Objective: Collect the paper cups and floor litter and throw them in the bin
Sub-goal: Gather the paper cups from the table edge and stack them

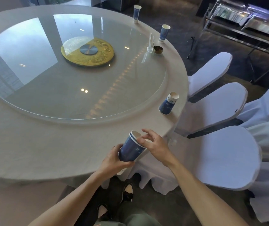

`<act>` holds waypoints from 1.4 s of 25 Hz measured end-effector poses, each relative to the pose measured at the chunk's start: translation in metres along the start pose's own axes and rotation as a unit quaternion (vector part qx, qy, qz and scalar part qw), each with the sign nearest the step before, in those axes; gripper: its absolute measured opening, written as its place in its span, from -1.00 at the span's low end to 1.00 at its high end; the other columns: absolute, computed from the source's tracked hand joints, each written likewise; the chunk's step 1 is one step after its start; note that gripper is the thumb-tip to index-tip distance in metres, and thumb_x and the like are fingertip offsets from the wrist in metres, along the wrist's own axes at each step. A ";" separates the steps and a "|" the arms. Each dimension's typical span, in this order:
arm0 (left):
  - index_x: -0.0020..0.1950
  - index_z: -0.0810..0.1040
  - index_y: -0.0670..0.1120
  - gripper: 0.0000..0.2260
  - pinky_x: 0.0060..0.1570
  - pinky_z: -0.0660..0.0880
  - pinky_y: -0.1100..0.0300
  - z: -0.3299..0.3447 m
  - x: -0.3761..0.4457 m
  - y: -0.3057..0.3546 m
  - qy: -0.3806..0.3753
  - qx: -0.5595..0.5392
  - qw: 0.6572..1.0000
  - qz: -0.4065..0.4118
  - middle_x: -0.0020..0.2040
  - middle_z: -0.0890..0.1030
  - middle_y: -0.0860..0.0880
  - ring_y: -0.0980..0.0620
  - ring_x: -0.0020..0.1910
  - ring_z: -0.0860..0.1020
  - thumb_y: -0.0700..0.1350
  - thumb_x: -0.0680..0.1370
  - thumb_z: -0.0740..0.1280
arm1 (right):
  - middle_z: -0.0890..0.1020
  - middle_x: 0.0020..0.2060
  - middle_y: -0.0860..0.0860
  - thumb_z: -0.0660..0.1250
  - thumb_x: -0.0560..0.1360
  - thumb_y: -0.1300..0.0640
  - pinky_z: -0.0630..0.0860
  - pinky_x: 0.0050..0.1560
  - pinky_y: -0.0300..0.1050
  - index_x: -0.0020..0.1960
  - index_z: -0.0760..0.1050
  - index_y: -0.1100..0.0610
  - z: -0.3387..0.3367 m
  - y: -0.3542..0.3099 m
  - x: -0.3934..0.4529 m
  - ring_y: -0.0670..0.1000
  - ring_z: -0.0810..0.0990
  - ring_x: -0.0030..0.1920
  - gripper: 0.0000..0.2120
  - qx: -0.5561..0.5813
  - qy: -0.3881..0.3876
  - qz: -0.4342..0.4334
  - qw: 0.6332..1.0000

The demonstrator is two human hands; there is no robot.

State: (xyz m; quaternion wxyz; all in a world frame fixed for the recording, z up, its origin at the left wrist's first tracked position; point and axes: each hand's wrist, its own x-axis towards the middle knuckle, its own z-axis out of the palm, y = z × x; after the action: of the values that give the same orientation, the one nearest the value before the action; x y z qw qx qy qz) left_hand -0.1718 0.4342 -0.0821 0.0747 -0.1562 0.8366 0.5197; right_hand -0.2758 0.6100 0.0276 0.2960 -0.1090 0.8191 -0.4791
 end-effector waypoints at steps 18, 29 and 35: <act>0.26 0.36 0.42 -0.36 -0.23 0.52 0.48 0.055 0.074 0.052 0.040 -0.034 0.992 -0.113 0.07 0.65 0.29 0.41 0.00 0.62 0.28 0.27 0.59 | 0.17 0.61 0.15 0.38 0.51 0.01 0.10 0.51 0.31 0.61 0.20 -0.05 -0.176 0.034 0.219 0.31 0.05 0.61 -0.29 -0.634 0.070 -0.180 0.749; 0.35 0.34 0.35 -0.31 -0.21 0.53 0.52 0.132 0.065 0.093 0.097 -0.106 0.972 -0.184 0.19 0.58 0.30 0.27 0.09 0.62 0.30 0.32 0.60 | 0.41 0.44 0.06 0.44 0.46 0.09 0.40 0.34 0.15 0.45 0.42 0.02 -0.222 0.061 0.299 0.27 0.34 0.45 -0.43 -0.822 -0.058 -0.147 0.548; 0.23 0.39 0.37 -0.37 -0.14 0.61 0.41 0.138 0.058 0.100 0.145 -0.134 0.966 -0.169 0.18 0.63 0.20 0.28 0.08 0.65 0.29 0.27 0.62 | 0.44 0.33 0.11 0.39 0.54 0.00 0.53 0.21 0.09 0.47 0.37 0.15 -0.239 0.083 0.278 0.20 0.42 0.34 -0.45 -0.701 -0.010 -0.047 0.711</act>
State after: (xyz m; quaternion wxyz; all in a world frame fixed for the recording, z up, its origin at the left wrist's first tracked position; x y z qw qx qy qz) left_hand -0.2654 0.5874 -0.0762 0.0176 -0.3775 0.7229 0.5784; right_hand -0.6301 0.6970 -0.0614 0.1200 -0.3284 0.9105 0.2206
